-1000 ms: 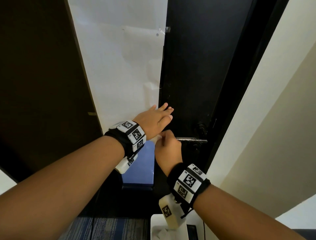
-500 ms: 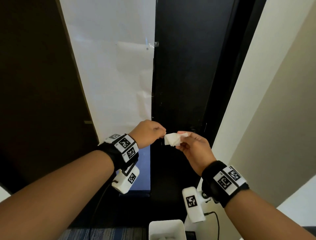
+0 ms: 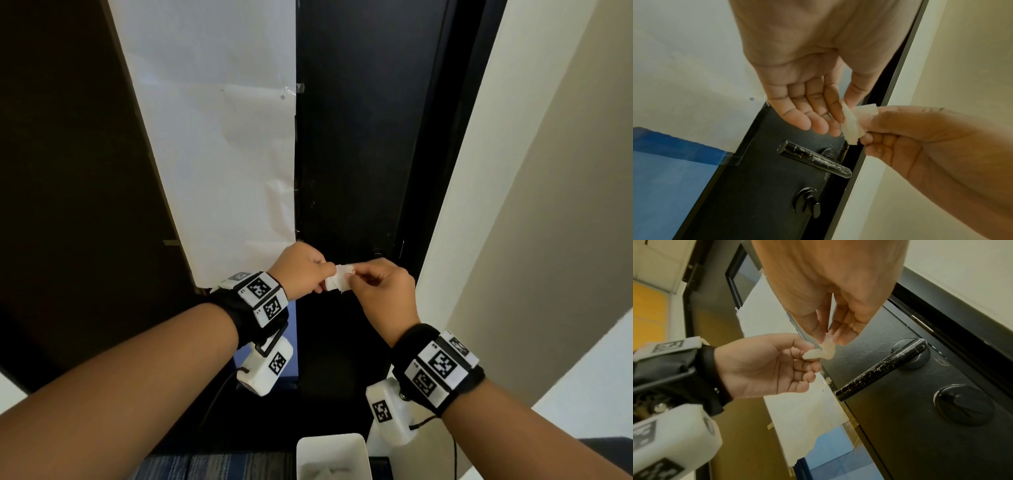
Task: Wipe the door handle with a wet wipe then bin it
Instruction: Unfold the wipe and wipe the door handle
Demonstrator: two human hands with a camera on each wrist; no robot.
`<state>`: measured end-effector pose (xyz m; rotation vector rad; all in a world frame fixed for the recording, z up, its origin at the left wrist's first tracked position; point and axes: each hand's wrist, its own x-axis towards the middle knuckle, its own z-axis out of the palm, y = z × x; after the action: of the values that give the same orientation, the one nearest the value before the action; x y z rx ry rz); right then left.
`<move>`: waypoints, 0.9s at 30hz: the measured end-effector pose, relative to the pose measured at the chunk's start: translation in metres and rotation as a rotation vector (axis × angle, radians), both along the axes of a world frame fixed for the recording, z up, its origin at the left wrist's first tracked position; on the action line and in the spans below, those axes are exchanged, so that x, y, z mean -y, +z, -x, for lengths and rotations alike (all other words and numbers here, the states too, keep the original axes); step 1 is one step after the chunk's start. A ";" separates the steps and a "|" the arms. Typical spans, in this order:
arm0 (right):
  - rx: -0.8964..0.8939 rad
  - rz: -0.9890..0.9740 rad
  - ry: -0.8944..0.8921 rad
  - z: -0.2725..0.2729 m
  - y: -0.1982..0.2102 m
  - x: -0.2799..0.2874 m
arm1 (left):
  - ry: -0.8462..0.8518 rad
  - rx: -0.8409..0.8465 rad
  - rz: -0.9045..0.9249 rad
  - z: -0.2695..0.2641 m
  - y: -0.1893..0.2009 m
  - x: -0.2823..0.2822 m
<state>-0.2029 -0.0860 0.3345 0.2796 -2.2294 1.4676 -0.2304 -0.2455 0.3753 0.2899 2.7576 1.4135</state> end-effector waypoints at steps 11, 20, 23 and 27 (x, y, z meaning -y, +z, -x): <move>0.095 0.075 0.049 0.000 -0.002 0.004 | -0.054 0.119 -0.160 -0.001 0.011 -0.002; 0.038 -0.395 -0.100 0.049 0.011 -0.019 | -0.067 -0.177 -0.043 0.012 0.010 0.017; -0.041 -0.690 -0.190 0.060 0.009 -0.030 | -0.145 -0.225 0.196 0.018 0.004 0.028; 0.085 -0.903 -0.139 0.055 0.007 -0.034 | -0.221 -0.283 0.530 0.028 -0.003 0.043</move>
<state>-0.2582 -0.0520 0.3419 0.3241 -2.7792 0.3246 -0.2580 -0.2885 0.3719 0.7844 3.0583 0.5970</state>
